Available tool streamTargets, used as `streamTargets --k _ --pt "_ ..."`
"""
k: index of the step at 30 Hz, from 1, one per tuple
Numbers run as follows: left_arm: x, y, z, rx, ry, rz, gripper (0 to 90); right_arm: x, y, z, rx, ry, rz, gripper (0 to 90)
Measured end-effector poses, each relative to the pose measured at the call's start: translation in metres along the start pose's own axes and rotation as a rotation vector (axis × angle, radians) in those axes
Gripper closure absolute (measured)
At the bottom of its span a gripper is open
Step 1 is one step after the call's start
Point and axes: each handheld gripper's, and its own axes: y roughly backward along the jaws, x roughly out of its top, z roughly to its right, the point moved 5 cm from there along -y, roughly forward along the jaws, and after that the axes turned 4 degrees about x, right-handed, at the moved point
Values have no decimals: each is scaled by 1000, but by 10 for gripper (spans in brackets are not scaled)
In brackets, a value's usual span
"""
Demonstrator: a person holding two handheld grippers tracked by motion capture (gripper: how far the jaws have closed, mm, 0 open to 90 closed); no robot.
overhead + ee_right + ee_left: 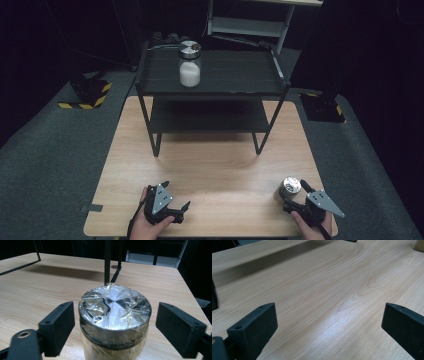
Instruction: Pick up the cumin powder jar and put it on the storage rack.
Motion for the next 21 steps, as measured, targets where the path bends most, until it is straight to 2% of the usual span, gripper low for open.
streamTargets --k 3,7,21 --pt "0 0 0 4 10 0 8 -1 1 0 4 6 7 222" --pt "0 0 0 5 2 0 8 -1 2 0 3 7 14 278" --pt "0 0 1 7 -3 0 8 -3 1 1 13 1 25 339"
